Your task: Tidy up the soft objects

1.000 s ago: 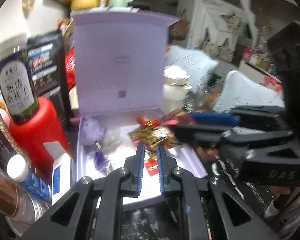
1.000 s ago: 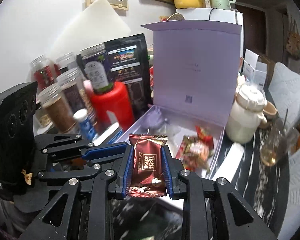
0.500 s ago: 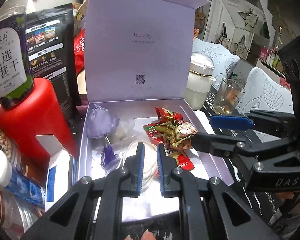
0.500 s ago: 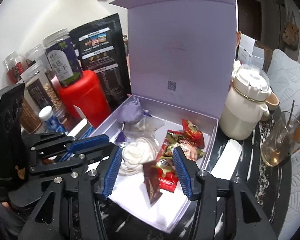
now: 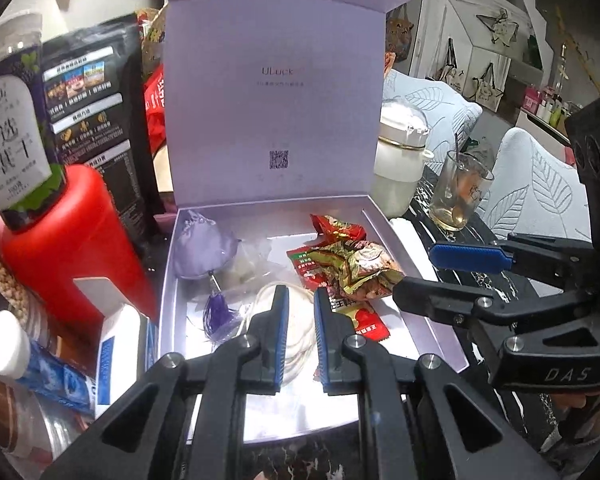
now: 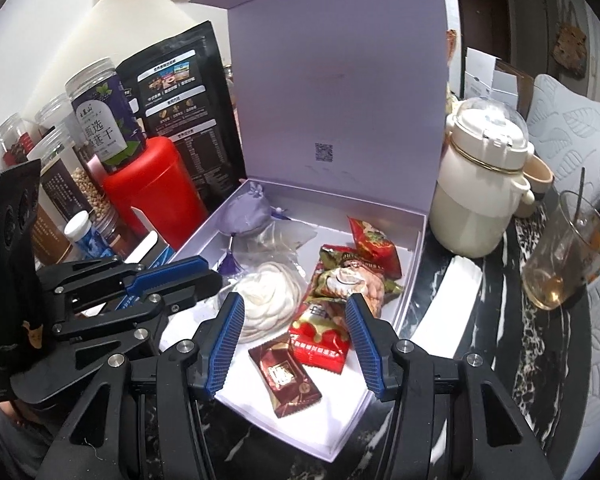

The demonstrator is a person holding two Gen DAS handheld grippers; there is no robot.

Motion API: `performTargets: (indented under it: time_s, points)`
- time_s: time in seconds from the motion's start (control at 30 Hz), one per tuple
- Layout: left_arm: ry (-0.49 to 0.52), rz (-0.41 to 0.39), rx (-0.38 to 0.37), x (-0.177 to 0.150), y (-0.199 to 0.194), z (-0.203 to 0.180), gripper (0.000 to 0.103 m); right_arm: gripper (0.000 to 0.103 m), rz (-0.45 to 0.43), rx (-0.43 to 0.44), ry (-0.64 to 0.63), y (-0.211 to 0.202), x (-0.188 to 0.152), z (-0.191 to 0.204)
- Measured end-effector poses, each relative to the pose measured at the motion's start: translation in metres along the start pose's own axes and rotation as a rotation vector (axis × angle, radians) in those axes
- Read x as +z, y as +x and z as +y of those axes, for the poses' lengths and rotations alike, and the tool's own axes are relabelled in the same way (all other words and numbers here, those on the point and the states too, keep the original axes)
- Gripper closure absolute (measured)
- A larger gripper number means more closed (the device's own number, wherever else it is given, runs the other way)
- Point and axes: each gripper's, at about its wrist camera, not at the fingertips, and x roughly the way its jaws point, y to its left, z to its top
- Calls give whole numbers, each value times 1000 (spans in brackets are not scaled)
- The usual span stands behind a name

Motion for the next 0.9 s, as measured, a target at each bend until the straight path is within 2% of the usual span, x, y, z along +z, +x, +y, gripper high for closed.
performTargets:
  time_s: [0.23, 0.43, 0.53, 0.73, 0.77, 0.83, 0.9]
  points:
    - [28, -41, 28, 6, -23, -7, 91, 50, -34, -19, -2, -21, -2, 6]
    - [60, -109, 46, 10, -56, -17, 91, 50, -78, -46, -12, -50, -3, 15]
    - [70, -143, 51, 11, -73, -21, 91, 43, -111, -75, -21, -68, -5, 20]
    - [82, -186, 40, 13, -109, -29, 91, 42, -167, -107, -28, -101, -10, 33]
    - [82, -194, 35, 13, -115, -29, 91, 41, -181, -114, -30, -108, -11, 36]
    - [83, -214, 36, 13, -125, -31, 91, 31, -202, -124, -36, -118, -12, 41]
    - [86, -234, 46, 11, -136, -32, 91, 30, -232, -140, -48, -130, -15, 47]
